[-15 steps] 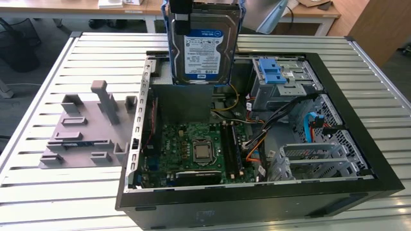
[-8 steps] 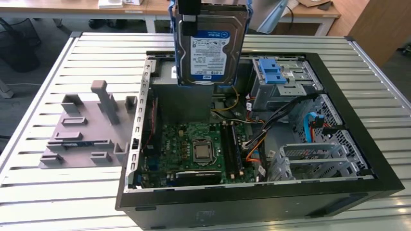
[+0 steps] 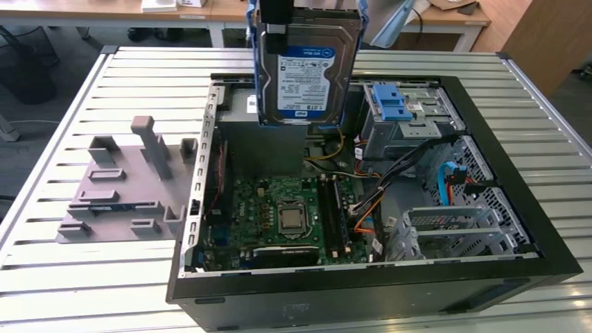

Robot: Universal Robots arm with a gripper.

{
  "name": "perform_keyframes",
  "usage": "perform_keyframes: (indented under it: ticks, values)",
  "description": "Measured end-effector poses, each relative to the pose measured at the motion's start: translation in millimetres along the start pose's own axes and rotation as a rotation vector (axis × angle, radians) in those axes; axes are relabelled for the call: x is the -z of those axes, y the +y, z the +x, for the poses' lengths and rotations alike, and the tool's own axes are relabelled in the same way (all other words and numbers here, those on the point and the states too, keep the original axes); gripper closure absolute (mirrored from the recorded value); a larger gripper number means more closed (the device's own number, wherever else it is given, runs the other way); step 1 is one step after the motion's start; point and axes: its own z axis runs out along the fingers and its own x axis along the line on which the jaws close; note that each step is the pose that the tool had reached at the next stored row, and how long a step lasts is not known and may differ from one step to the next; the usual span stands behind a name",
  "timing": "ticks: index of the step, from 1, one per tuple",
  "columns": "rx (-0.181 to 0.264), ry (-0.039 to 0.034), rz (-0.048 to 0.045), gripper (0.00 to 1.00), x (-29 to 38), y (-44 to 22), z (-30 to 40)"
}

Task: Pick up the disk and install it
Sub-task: 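Pick up the disk, then insert the disk into the insertion slot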

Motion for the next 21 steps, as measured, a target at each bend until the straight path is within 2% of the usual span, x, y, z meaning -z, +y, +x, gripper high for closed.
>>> perform_keyframes:
  ticks: [6, 21]
  values:
    - [-0.006, 0.0001, 0.0000, 0.64, 0.0, -5.9, 0.3]
    - [-0.006, 0.0000, 0.0000, 0.64, -0.1, -7.3, 0.2]
